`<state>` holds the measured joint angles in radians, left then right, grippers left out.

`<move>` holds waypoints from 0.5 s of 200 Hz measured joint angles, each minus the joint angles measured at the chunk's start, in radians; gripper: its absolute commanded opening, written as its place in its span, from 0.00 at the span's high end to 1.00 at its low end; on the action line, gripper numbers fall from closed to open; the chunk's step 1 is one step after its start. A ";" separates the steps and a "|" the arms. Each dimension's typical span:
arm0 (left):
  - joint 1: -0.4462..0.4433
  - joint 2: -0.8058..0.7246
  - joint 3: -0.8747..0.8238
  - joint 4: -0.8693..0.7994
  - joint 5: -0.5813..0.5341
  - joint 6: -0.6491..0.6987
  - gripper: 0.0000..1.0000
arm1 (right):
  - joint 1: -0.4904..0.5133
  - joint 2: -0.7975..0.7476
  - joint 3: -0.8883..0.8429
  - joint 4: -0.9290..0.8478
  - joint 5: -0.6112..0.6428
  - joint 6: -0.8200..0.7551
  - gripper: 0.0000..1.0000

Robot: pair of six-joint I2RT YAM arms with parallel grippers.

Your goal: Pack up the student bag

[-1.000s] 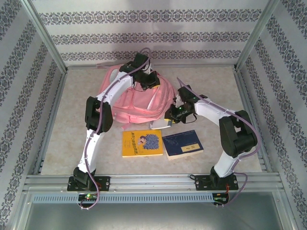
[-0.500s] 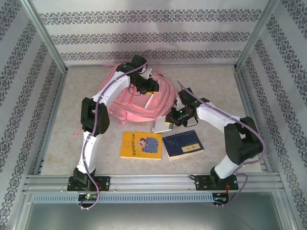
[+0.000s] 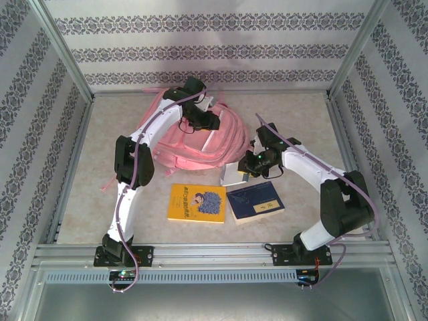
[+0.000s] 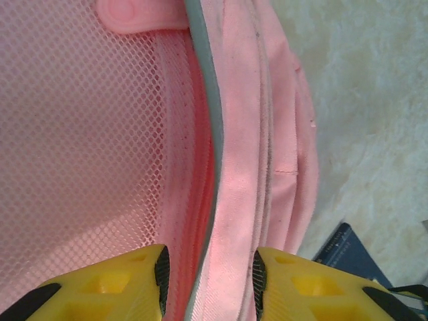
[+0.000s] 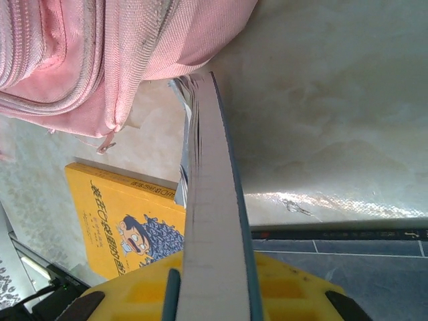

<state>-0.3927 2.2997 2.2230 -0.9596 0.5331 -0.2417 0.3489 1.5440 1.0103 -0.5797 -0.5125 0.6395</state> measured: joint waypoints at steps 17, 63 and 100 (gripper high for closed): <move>0.000 0.000 -0.004 0.006 -0.009 0.016 0.61 | -0.002 -0.005 -0.001 -0.008 0.003 -0.008 1.00; -0.005 0.000 -0.005 0.011 0.013 0.045 0.66 | -0.007 -0.016 -0.004 -0.026 0.008 -0.014 1.00; -0.028 0.000 -0.013 0.028 0.043 0.063 0.70 | -0.013 -0.019 -0.006 -0.035 0.008 -0.018 1.00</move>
<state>-0.4210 2.2997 2.2101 -0.9314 0.5762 -0.1791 0.3359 1.5249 1.0046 -0.6144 -0.5049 0.6212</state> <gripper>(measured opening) 0.301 0.186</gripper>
